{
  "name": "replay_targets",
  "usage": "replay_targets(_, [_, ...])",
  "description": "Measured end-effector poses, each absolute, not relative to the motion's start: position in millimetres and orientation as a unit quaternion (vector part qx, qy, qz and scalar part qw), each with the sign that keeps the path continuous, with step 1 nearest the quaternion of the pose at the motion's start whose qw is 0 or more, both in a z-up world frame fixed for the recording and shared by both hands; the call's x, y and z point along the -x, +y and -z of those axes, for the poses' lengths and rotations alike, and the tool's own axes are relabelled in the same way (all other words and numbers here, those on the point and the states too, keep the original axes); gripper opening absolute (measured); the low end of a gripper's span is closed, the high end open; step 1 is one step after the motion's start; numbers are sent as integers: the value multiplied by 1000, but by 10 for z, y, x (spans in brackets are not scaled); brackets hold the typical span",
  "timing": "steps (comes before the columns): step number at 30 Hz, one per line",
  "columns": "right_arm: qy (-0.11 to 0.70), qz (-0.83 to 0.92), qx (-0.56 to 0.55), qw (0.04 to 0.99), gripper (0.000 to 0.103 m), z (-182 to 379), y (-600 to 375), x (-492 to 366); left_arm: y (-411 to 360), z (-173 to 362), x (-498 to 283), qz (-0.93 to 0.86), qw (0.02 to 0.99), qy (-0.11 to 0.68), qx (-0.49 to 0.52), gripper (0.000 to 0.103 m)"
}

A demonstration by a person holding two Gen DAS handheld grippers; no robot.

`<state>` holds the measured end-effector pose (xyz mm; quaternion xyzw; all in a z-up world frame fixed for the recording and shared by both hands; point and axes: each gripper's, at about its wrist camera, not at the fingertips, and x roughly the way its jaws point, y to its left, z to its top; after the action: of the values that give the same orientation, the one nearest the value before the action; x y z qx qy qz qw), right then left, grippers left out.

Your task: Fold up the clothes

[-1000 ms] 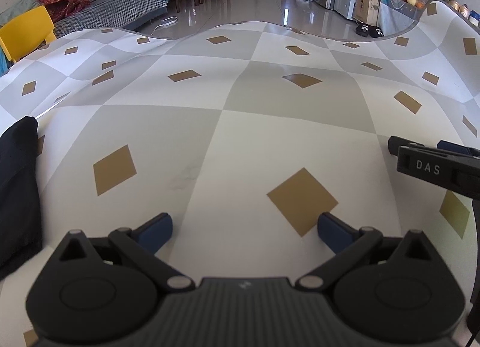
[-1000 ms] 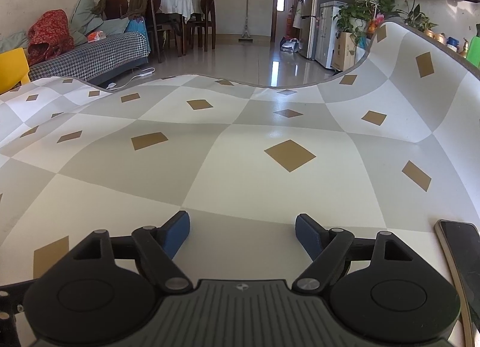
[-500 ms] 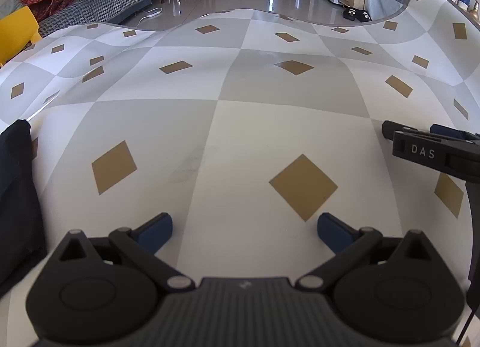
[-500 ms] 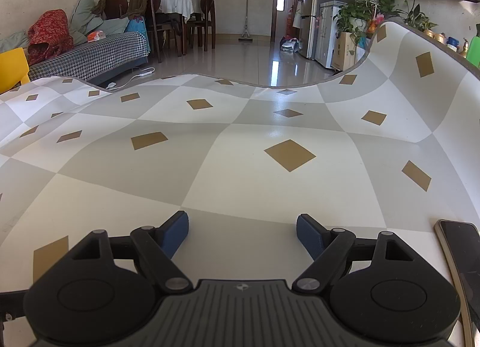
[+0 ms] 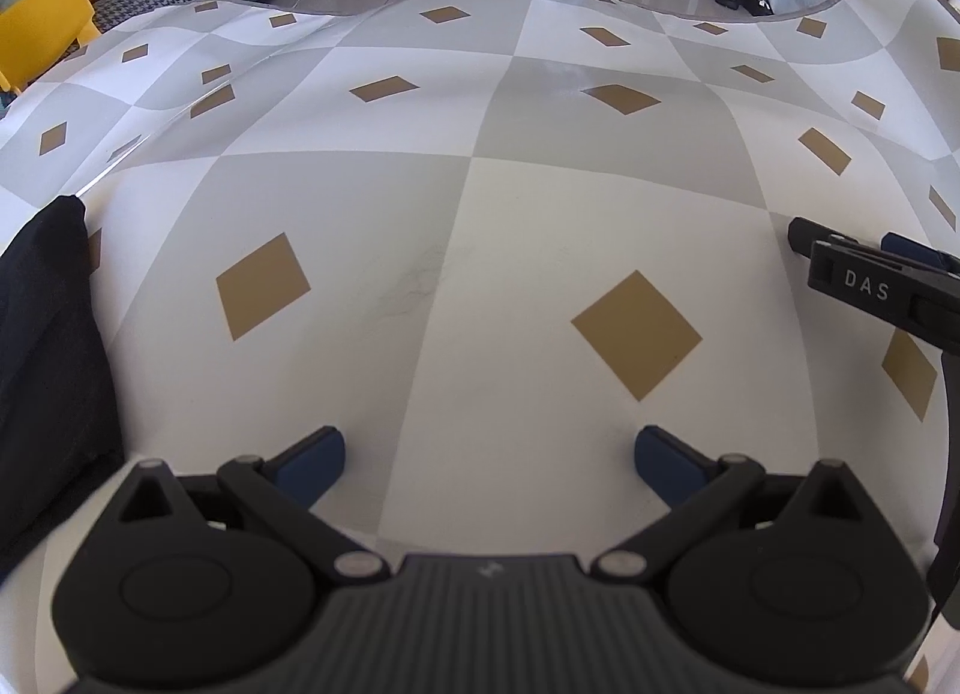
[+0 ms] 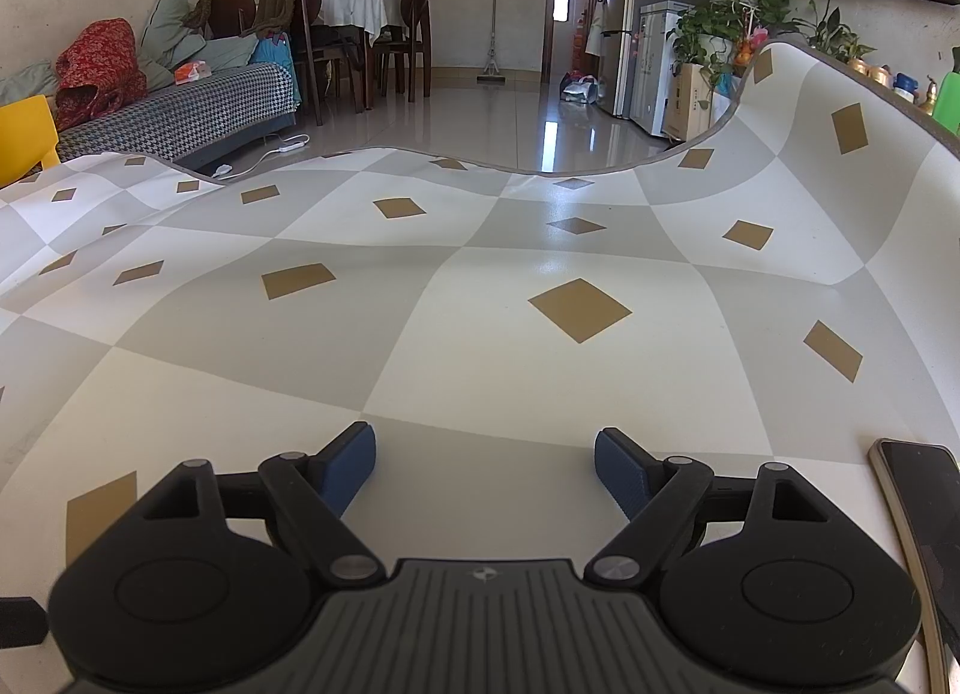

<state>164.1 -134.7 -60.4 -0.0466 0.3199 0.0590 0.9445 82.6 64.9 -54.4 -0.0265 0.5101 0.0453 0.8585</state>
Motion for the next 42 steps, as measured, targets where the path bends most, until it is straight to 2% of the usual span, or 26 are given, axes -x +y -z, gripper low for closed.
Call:
replay_targets(13, [320, -59, 47, 944, 81, 603, -1346, -1643, 574, 488, -754, -77, 851, 520, 0, 103])
replay_targets(36, [320, -59, 47, 944, 84, 605, -1348, -1644, 621, 512, -756, -73, 852, 517, 19, 103])
replay_targets(42, [321, -59, 47, 944, 84, 619, -1350, -1643, 587, 466, -748, -68, 854, 515, -21, 103])
